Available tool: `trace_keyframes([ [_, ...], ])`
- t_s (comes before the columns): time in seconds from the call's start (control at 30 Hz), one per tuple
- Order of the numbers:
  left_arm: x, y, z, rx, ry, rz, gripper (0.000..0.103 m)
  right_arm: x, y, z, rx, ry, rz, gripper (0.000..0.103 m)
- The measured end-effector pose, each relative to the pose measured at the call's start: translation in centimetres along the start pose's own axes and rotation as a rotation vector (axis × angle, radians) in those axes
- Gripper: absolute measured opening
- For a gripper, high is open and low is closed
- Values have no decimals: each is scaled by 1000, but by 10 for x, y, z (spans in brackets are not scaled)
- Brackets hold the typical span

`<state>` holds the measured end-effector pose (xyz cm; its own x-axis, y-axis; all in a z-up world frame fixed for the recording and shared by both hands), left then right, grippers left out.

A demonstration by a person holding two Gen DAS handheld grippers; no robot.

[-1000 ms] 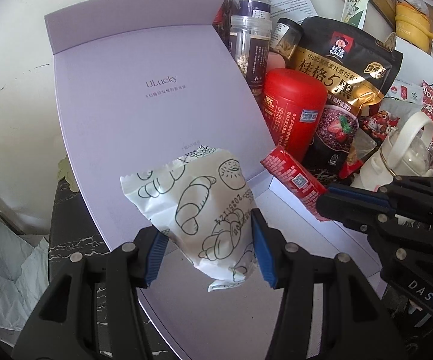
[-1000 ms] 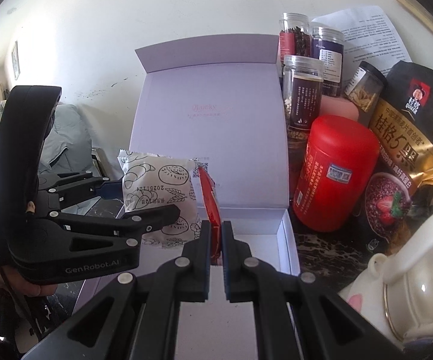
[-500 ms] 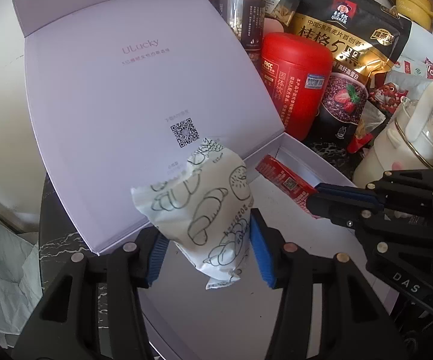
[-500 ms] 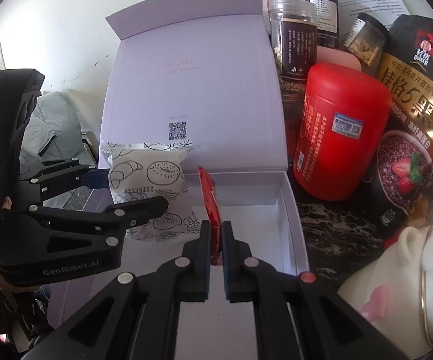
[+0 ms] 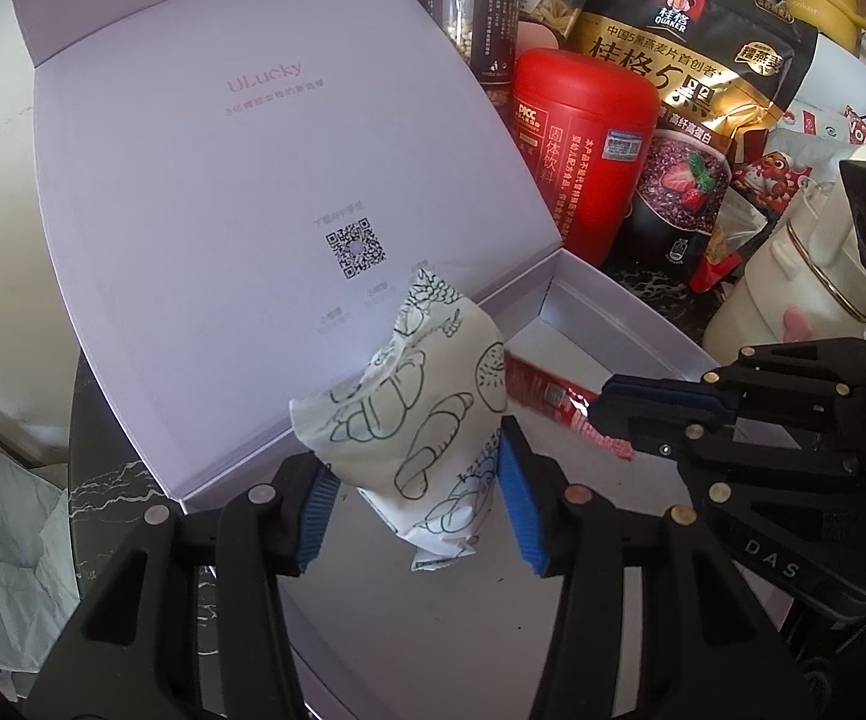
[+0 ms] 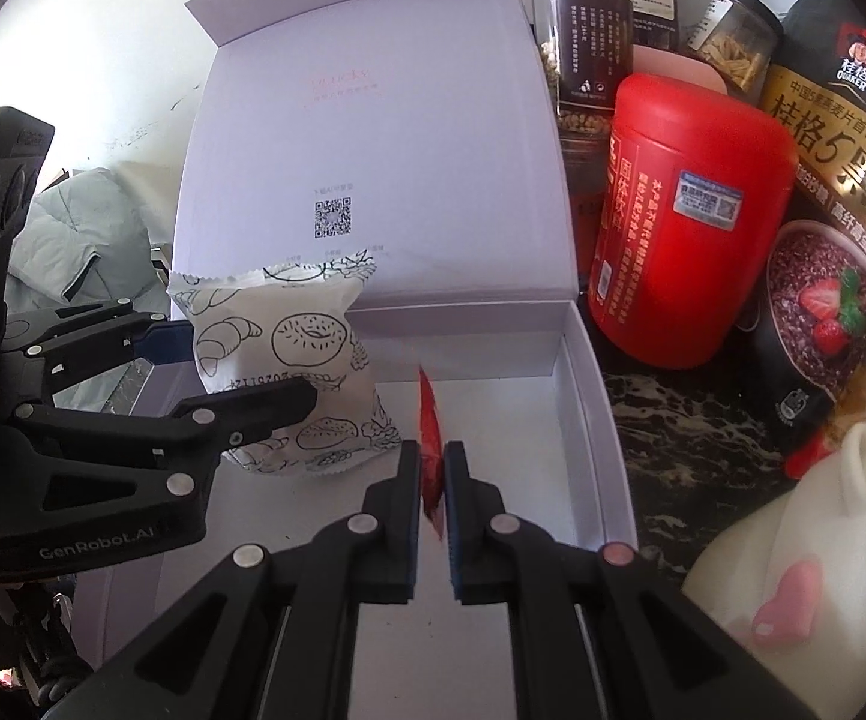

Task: Organize objects
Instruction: 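Open right gripper releasing ketchup while left gripper releases the pouch inside the box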

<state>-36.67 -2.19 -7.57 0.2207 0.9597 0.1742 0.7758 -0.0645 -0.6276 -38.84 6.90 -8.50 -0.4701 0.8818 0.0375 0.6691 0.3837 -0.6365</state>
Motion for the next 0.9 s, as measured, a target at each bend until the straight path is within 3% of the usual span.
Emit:
trace_keyframes([
  [0.47,1,-5,-21,36,-100,33,65,-2,3,-14,0,59,-23,13],
  [0.73,3,-5,-41,55,-97,3,69,-7,-5,-44,56,91,-32,29],
  [0.9,7,-4,-64,79,-101,0,70,-2,-7,-71,91,112,-29,32],
])
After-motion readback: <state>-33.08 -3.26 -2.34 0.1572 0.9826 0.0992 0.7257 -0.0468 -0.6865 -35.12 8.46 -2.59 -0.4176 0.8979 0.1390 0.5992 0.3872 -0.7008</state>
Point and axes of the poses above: each gripper's, at about its wrist camera, not at the fingertips, and z roughly the way its jaws point, x to its right, y to its underside, the point moved 6 cm from there along z, roughly the way its jaws point, and after that the axes turned 12 degrees about y, right-handed, at the moved point
